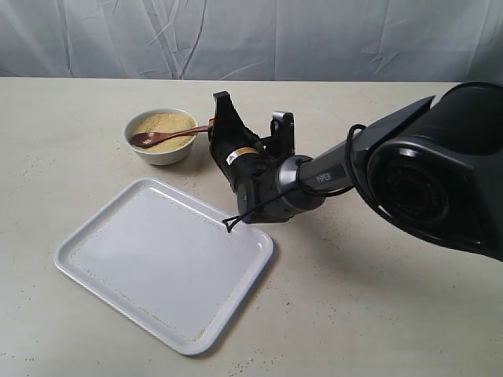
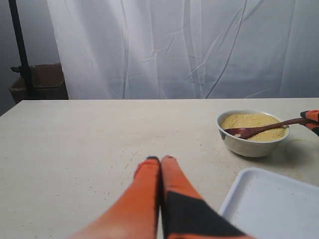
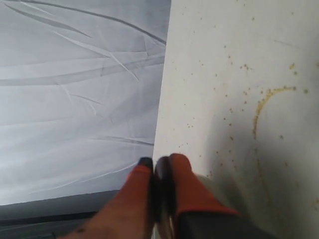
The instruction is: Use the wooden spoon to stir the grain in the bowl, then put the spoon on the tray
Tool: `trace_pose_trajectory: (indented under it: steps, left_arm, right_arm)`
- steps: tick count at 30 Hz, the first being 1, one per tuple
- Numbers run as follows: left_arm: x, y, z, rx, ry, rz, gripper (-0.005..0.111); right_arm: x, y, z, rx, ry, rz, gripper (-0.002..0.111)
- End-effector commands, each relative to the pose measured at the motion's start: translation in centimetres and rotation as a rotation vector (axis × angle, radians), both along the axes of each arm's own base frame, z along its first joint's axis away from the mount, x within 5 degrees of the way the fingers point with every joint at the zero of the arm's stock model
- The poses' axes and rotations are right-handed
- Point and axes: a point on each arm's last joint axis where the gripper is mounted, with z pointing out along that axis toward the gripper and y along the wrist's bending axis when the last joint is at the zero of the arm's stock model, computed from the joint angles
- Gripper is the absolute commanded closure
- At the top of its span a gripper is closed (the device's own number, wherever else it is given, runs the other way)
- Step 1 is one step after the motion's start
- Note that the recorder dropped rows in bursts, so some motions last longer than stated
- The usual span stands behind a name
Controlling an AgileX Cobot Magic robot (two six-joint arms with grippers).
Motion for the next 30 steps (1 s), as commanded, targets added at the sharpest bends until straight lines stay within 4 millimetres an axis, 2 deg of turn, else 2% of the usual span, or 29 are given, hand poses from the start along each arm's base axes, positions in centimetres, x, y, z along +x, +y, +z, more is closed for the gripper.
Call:
trace_pose_trajectory:
  steps: [1,5,10,14,17,20,21,30]
  left_arm:
    - [0.0,0.0,0.0,-0.001,-0.006,-0.006,0.107]
    - [0.0,0.0,0.0,-0.001,-0.006,-0.006,0.107]
    - [0.0,0.0,0.0,-0.001,-0.006,-0.006,0.107]
    - [0.0,0.0,0.0,-0.001,-0.006,-0.006,0.107]
    - [0.0,0.0,0.0,-0.001,-0.006,-0.006,0.107]
    - [0.0,0.0,0.0,-0.001,-0.006,-0.006,0.107]
    - [0.0,0.0,0.0,-0.001,-0.006,-0.006,0.107]
    - [0.0,0.0,0.0,-0.001,-0.006,-0.006,0.107]
  right_arm:
    - [0.3,-0.4,0.0,-0.007,-0.036,-0.025,0.109]
    - [0.5,-0.6,0.9,-0.021,-0.134,-0.046,0.109]
    - [0.6,-0.4,3.1,-0.176,-0.28,-0.006,0.109]
    - [0.5,-0.1,5.5,-0.438,-0.432,0.056,0.109]
    - [0.2,0.5,7.8,-0.73,-0.597,0.155,0.109]
    - [-0.2,1.0,9.2,-0.996,-0.688,0.278,0.109]
    - [-0.3,1.2,9.6,-1.036,-0.721,0.294,0.109]
    - [-0.8,1.5,11.1,-1.135,-0.803,0.368,0.109]
